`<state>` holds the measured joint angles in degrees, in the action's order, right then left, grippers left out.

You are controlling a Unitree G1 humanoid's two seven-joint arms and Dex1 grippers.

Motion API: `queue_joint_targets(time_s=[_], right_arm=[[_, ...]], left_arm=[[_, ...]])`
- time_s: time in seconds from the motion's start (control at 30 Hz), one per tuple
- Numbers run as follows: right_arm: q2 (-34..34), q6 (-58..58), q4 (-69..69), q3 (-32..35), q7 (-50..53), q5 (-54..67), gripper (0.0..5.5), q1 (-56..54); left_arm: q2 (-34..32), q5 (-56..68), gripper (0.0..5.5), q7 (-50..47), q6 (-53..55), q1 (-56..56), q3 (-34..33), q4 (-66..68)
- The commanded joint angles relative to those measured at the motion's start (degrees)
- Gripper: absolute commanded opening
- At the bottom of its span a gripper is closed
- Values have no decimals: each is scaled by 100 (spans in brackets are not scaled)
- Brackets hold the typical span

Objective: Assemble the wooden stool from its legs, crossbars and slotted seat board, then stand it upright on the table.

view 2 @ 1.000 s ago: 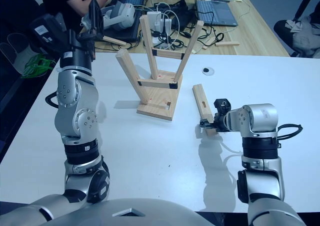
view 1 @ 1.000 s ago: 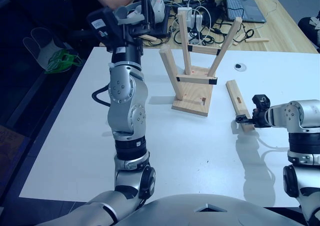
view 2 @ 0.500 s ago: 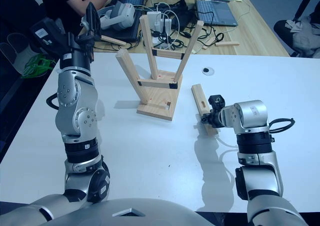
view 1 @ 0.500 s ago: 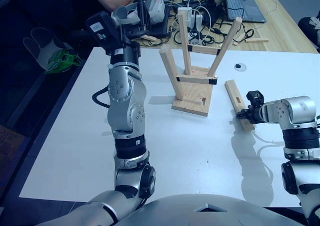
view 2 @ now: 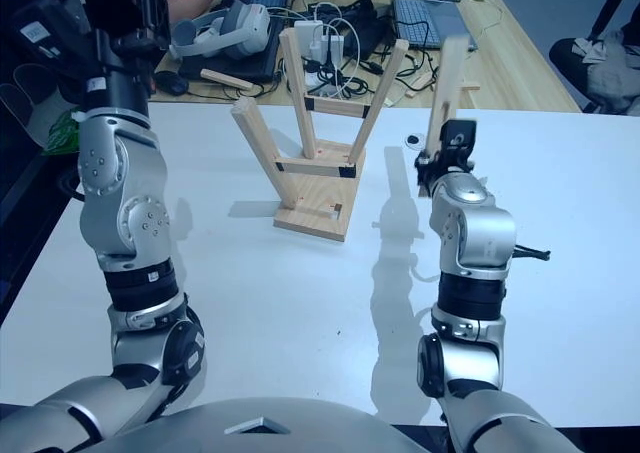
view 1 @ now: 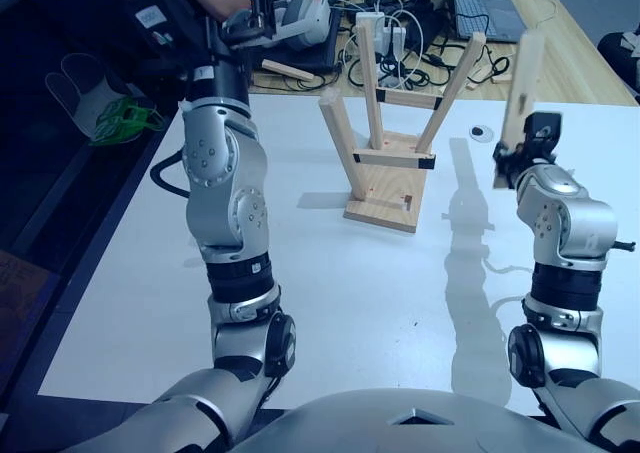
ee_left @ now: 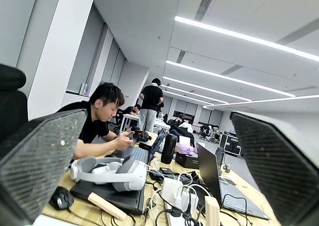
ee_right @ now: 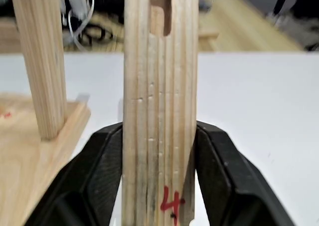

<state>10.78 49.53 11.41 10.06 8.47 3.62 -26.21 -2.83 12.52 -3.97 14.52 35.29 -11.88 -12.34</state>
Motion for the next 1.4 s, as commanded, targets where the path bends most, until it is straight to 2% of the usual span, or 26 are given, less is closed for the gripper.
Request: queue_joint_targets(time_s=[0.03, 0.17, 0.33, 0.6, 0.83, 1.1, 1.4], right_arm=[[238, -1718, 362, -354, -213, -391, 201, 42], [614, -2810, 484, -670, -1415, -77, 201, -110], [743, -2967, 1014, -1085, -2732, 634, 201, -355], [825, -2531, 1890, -1692, -3588, 1281, 201, -191], [827, -2567, 1822, -1634, -3510, 1221, 201, -141], [768, -2558, 1777, -1653, -3368, 1113, 201, -223], [725, -2511, 1853, -1695, -3354, 1101, 201, -215]], left_arm=[[-270, 377, 540, 320, 215, 489, -129, 254], [-300, 1576, 540, 1281, 950, 763, 30, 129], [-655, 2807, 540, 2501, 2209, 506, 676, -608], [-848, 2811, 540, 2523, 2419, 527, 798, -583], [-704, 3228, 418, 2387, 2470, 410, 555, -655], [-810, 3650, 286, 2554, 2738, 192, 657, -834], [-846, 3463, 141, 2331, 2805, 347, 842, -672]])
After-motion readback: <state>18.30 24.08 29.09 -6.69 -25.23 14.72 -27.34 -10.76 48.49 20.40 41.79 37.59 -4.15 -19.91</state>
